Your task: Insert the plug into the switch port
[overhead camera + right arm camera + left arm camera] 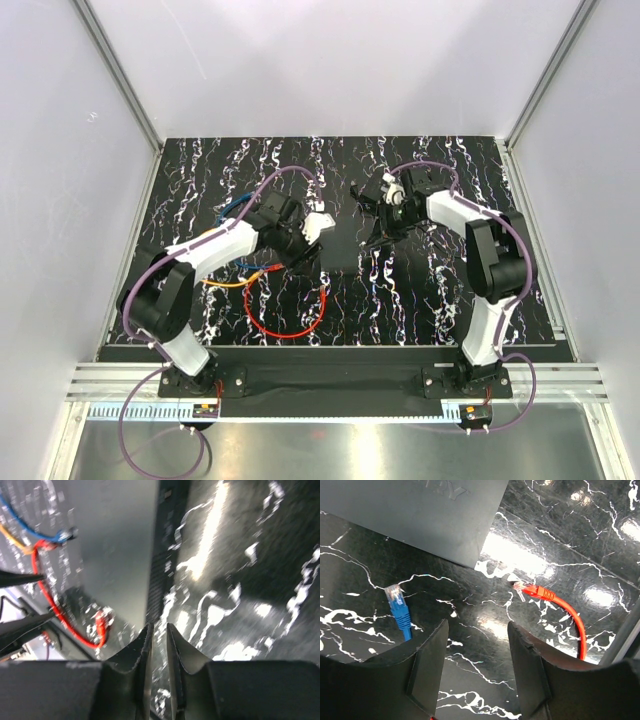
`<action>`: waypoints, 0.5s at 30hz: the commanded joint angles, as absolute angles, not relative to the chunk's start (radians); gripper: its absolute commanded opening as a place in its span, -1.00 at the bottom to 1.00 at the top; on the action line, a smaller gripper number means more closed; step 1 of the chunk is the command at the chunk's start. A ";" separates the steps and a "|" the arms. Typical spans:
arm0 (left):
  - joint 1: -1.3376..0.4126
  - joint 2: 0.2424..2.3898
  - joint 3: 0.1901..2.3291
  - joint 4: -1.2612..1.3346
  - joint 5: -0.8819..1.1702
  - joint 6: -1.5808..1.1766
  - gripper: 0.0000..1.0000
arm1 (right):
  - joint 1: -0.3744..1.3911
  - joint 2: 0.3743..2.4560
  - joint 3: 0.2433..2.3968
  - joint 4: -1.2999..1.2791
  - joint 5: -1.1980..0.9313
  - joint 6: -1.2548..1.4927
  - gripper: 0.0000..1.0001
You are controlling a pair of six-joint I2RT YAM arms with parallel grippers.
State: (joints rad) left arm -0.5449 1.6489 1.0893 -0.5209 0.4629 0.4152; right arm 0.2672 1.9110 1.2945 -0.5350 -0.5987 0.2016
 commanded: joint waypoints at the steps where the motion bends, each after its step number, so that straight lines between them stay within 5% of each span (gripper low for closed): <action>1: -0.523 1.655 1.147 -0.462 0.471 0.437 0.12 | 0.265 1.974 1.281 -0.460 -0.557 0.192 -0.56; 15: -0.448 1.894 1.345 -0.393 0.492 0.278 0.13 | 0.374 2.068 1.293 -0.353 -0.621 0.278 -0.55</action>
